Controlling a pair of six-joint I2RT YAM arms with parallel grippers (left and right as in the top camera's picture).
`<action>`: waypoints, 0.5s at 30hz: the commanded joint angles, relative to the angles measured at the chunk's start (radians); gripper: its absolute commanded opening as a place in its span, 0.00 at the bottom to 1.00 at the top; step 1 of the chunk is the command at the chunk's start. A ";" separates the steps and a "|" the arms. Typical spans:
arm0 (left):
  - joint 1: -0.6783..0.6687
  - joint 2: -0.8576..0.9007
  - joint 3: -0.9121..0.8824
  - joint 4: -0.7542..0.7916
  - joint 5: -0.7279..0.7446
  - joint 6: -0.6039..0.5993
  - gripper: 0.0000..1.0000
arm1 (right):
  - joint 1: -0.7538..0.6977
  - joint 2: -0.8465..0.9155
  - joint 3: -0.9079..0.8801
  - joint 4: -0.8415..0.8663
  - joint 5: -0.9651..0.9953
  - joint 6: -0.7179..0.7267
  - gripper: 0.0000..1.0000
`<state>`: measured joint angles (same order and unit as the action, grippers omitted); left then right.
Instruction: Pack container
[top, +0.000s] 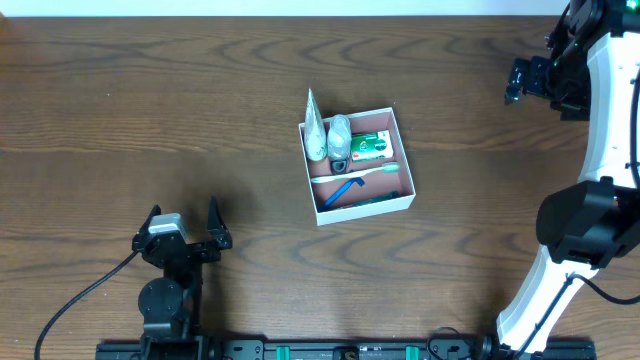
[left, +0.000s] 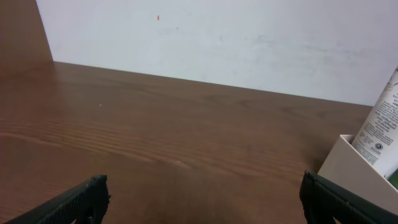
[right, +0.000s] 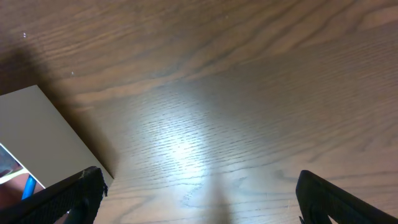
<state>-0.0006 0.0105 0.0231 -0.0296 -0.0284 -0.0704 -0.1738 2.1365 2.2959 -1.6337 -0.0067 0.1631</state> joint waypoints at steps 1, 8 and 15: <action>0.006 -0.005 -0.019 -0.041 -0.005 0.020 0.98 | -0.003 -0.005 0.006 0.000 0.006 -0.015 0.99; 0.006 -0.005 -0.019 -0.042 -0.005 0.020 0.98 | -0.003 -0.005 0.006 0.000 0.006 -0.015 0.99; 0.006 -0.004 -0.019 -0.042 -0.005 0.020 0.98 | 0.021 -0.050 0.006 -0.001 0.006 -0.015 0.99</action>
<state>-0.0006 0.0101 0.0231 -0.0299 -0.0284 -0.0704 -0.1711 2.1349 2.2959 -1.6337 -0.0067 0.1631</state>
